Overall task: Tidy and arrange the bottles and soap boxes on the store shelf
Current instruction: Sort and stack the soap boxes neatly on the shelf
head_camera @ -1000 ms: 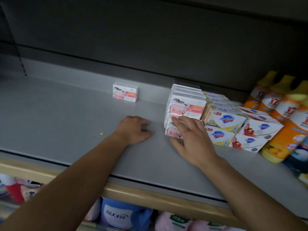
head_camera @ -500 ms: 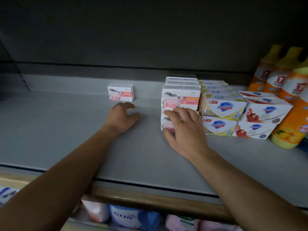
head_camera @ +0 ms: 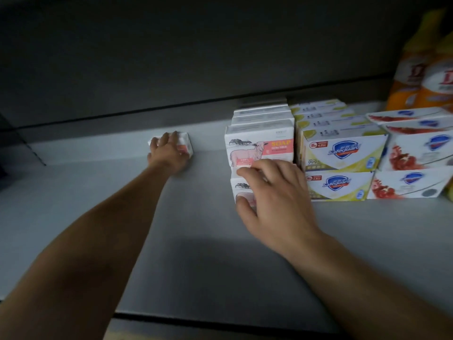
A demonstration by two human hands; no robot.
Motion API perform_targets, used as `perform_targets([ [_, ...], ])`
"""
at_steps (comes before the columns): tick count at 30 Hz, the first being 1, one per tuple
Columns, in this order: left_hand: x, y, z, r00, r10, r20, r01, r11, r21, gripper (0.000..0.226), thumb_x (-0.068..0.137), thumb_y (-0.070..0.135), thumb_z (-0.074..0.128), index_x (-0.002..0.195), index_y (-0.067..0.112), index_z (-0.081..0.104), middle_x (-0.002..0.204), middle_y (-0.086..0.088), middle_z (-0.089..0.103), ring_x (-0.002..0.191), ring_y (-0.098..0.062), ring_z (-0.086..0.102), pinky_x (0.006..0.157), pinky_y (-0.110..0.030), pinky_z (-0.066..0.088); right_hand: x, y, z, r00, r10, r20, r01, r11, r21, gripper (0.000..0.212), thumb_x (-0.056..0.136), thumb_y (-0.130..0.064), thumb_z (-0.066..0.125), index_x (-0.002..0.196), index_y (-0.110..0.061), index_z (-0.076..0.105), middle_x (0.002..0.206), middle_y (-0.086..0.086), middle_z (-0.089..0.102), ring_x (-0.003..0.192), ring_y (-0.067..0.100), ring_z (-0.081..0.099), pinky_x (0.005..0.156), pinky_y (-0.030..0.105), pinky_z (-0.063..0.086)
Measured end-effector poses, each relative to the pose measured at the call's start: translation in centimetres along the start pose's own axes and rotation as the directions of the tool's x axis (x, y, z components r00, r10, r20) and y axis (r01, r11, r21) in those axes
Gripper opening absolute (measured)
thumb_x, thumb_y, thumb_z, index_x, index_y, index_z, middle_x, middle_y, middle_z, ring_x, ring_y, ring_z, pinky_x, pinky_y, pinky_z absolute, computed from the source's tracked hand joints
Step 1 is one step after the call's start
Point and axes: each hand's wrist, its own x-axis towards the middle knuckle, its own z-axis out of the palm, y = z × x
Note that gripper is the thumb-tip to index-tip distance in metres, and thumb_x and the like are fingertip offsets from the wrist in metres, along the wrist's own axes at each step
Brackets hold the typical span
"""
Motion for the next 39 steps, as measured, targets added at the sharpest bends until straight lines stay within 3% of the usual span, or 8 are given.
perform_targets([
  [5, 0.3, 0.4, -0.4, 0.994, 0.017, -0.113, 0.015, 0.962, 0.273, 0.051, 0.093, 0.046, 0.051, 0.140, 0.030, 0.040, 0.140, -0.009, 0.036, 0.126, -0.037, 0.031, 0.100, -0.050, 0.031, 0.0, 0.0, 0.0, 1.000, 0.004, 0.019, -0.004, 1.000, 0.002, 0.036, 0.079, -0.036, 0.054, 0.110, -0.022, 0.066, 0.108, 0.000, 0.060, 0.104, 0.028, 0.051, 0.094, 0.042, 0.037],
  [10, -0.4, 0.2, 0.0, 0.993, 0.057, -0.106, -0.040, 0.987, 0.154, 0.048, 0.093, 0.034, 0.050, 0.139, 0.027, 0.039, 0.152, -0.005, 0.031, 0.143, -0.034, 0.017, 0.115, -0.052, 0.017, 0.0, -0.1, -0.3, 1.000, 0.009, 0.024, -0.009, 1.000, -0.001, 0.035, 0.078, -0.036, 0.057, 0.109, -0.022, 0.066, 0.106, -0.001, 0.060, 0.102, 0.028, 0.051, 0.093, 0.040, 0.037],
  [13, -0.4, 0.1, -0.4, 0.995, 0.085, -0.047, -0.081, 0.994, 0.078, 0.047, 0.092, 0.029, 0.053, 0.135, 0.020, 0.039, 0.144, -0.008, 0.042, 0.135, -0.034, 0.031, 0.106, -0.049, 0.034, 0.0, 0.0, -0.3, 1.000, 0.006, 0.027, -0.006, 1.000, 0.001, 0.034, 0.078, -0.035, 0.059, 0.108, -0.022, 0.066, 0.106, -0.001, 0.061, 0.102, 0.028, 0.052, 0.093, 0.041, 0.037],
  [21, -2.4, -1.4, -1.8, 0.976, 0.157, -0.150, -0.095, 0.928, 0.360, 0.054, 0.086, 0.056, 0.058, 0.127, 0.022, 0.050, 0.131, -0.009, 0.047, 0.121, -0.037, 0.036, 0.099, -0.049, 0.033, 0.1, 0.2, 0.2, 1.000, -0.006, -0.001, 0.006, 1.000, -0.007, 0.035, 0.076, -0.035, 0.062, 0.109, -0.023, 0.066, 0.107, -0.002, 0.061, 0.103, 0.028, 0.052, 0.094, 0.040, 0.037],
  [25, -6.2, -2.4, -2.9, 0.973, 0.173, -0.155, -0.146, 0.975, 0.170, 0.040, 0.087, 0.044, 0.064, 0.121, 0.025, 0.053, 0.126, -0.006, 0.055, 0.117, -0.036, 0.048, 0.103, -0.050, 0.033, 0.1, 0.2, 0.0, 1.000, -0.004, 0.010, 0.004, 1.000, -0.014, 0.038, 0.074, -0.035, 0.062, 0.109, -0.023, 0.067, 0.107, -0.001, 0.061, 0.101, 0.028, 0.053, 0.092, 0.041, 0.039],
  [30, -13.2, -1.5, -6.0, 0.918, 0.270, -0.290, -0.341, 0.912, -0.230, 0.049, 0.080, 0.039, 0.076, 0.119, 0.014, 0.062, 0.107, -0.010, 0.054, 0.093, -0.030, 0.056, 0.083, -0.032, 0.046, 0.3, -0.3, -1.4, 0.986, -0.017, 0.164, 0.028, 0.997, -0.066, 0.047, 0.077, -0.039, 0.061, 0.121, -0.023, 0.063, 0.117, -0.001, 0.059, 0.110, 0.029, 0.050, 0.101, 0.040, 0.033],
  [35, -19.5, 0.4, -8.5, 0.911, 0.347, -0.221, -0.409, 0.820, -0.400, 0.049, 0.080, 0.045, 0.074, 0.124, 0.029, 0.061, 0.097, 0.002, 0.056, 0.088, -0.013, 0.053, 0.076, -0.007, 0.036, -0.1, -1.7, -4.5, 0.943, -0.136, 0.303, 0.118, 0.990, 0.076, 0.083, 0.075, -0.033, 0.069, 0.149, -0.029, 0.031, 0.141, -0.005, 0.041, 0.123, 0.024, 0.041, 0.103, 0.037, 0.036],
  [39, -23.0, 2.6, -9.9, 0.856, 0.498, -0.140, -0.502, 0.737, -0.452, 0.048, 0.079, 0.044, 0.065, 0.125, 0.033, 0.061, 0.097, 0.000, 0.065, 0.088, -0.014, 0.059, 0.079, -0.023, 0.045, -1.6, -2.6, -7.1, 0.890, -0.303, 0.340, 0.224, 0.942, 0.250, 0.105, 0.073, -0.012, 0.071, 0.151, -0.041, 0.008, 0.154, -0.011, 0.019, 0.134, 0.023, 0.039, 0.097, 0.043, 0.048],
])
